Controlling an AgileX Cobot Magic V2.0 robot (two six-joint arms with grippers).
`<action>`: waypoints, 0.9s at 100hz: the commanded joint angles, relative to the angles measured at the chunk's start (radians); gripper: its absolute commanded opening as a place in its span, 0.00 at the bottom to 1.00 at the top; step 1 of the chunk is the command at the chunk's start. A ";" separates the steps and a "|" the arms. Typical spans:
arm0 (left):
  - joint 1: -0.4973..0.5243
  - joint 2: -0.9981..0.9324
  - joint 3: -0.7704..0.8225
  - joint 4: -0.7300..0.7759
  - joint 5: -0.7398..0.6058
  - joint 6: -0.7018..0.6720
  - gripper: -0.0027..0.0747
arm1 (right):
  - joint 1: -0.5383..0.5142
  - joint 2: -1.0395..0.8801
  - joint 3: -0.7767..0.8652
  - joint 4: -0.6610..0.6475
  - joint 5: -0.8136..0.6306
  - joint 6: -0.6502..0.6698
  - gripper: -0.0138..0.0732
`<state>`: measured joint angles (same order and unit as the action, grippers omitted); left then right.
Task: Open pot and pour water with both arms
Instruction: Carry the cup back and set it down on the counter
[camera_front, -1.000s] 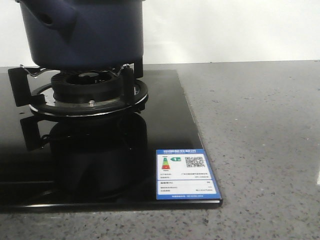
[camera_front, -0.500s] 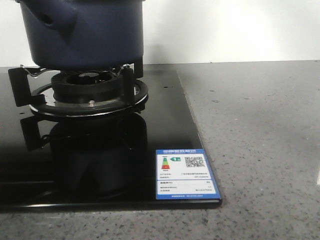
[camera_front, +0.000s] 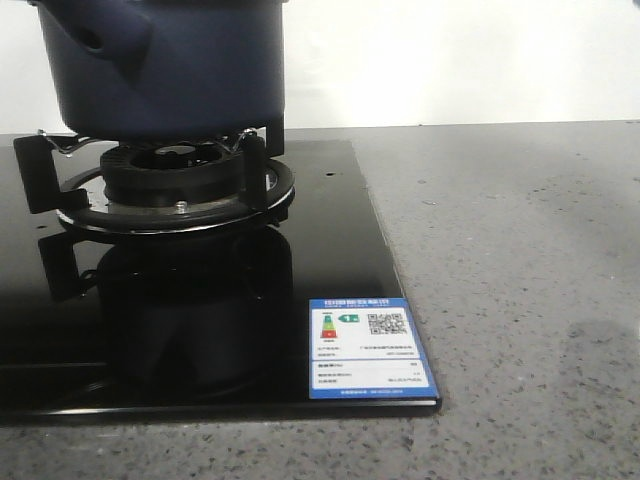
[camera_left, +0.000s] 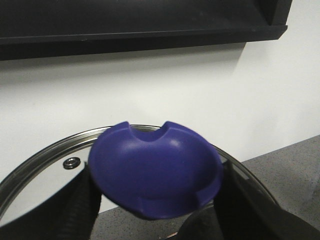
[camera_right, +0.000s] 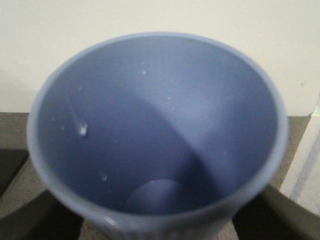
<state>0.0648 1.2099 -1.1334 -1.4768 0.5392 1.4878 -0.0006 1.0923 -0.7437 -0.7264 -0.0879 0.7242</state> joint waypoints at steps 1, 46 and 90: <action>0.000 -0.034 -0.041 -0.070 0.002 -0.001 0.51 | -0.055 -0.006 0.034 -0.010 -0.178 0.007 0.53; 0.000 -0.034 -0.041 -0.074 0.002 -0.001 0.51 | -0.141 0.254 0.095 -0.006 -0.534 -0.137 0.52; 0.000 -0.034 -0.041 -0.074 0.002 -0.001 0.51 | -0.141 0.369 0.095 -0.002 -0.627 -0.186 0.40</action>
<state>0.0648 1.2099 -1.1334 -1.4768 0.5409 1.4878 -0.1353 1.4872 -0.6249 -0.7499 -0.6265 0.5570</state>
